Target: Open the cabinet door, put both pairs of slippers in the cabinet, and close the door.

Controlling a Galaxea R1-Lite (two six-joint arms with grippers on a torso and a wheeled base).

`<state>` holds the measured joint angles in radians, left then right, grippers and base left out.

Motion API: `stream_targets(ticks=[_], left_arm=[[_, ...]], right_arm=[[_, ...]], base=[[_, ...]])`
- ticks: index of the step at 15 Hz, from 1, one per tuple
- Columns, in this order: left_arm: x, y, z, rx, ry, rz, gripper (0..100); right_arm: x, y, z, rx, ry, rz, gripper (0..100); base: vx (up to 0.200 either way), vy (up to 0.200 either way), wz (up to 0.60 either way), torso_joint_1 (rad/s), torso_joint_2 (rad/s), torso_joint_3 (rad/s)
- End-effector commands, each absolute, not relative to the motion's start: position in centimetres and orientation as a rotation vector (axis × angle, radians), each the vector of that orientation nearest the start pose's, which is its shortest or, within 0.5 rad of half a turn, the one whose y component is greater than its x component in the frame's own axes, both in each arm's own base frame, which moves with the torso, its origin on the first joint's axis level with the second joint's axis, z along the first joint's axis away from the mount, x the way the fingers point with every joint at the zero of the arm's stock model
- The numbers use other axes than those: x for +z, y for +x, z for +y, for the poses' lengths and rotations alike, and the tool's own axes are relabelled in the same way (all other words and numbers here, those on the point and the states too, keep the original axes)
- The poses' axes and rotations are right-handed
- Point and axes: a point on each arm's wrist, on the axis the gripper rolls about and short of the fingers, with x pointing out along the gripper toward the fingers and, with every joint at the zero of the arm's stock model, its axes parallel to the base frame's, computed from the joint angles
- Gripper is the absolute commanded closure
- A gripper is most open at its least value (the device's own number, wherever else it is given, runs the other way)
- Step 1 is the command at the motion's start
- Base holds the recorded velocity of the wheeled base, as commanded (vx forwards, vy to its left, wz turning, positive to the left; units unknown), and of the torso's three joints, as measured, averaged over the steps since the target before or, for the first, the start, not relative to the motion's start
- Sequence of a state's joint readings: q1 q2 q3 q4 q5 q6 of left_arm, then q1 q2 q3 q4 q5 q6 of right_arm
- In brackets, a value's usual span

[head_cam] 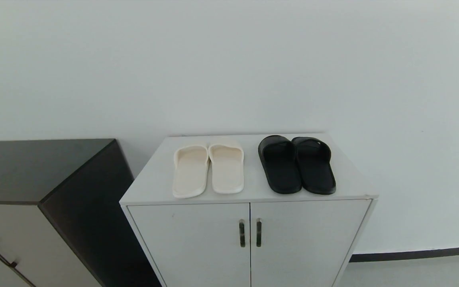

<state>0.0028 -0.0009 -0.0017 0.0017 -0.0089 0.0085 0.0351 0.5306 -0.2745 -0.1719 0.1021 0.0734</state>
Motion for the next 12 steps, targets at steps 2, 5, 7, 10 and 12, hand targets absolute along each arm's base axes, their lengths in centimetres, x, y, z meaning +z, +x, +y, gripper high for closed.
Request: stream_targets(ticks=[2,5,7,10,12], left_arm=[[7.6,-2.3,0.0,-0.006,0.008,0.0,100],[7.6,-2.3,0.0,-0.006,0.008,0.0,100],[7.6,-2.3,0.0,-0.006,0.008,0.0,100],[7.6,-2.3,0.0,-0.006,0.008,0.0,100],[7.6,-2.3,0.0,-0.006,0.008,0.0,100]], right_arm=[[19.7,13.3,3.1,0.171,0.192,0.299,0],[20.5,15.3,7.6,0.198,0.181,0.332,0],[21.8,16.8,10.4,0.225,0.17,0.317,0],[22.7,19.6,14.4,0.201,0.142,0.301,0],[22.8,20.7,16.2,0.201,0.131,0.297,0]], base=[[0.0,0.0,0.0,0.0,0.0,0.0],[0.0,0.0,0.0,0.0,0.0,0.0],[0.0,0.0,0.0,0.0,0.0,0.0],[0.0,0.0,0.0,0.0,0.0,0.0],[0.0,0.0,0.0,0.0,0.0,0.0]])
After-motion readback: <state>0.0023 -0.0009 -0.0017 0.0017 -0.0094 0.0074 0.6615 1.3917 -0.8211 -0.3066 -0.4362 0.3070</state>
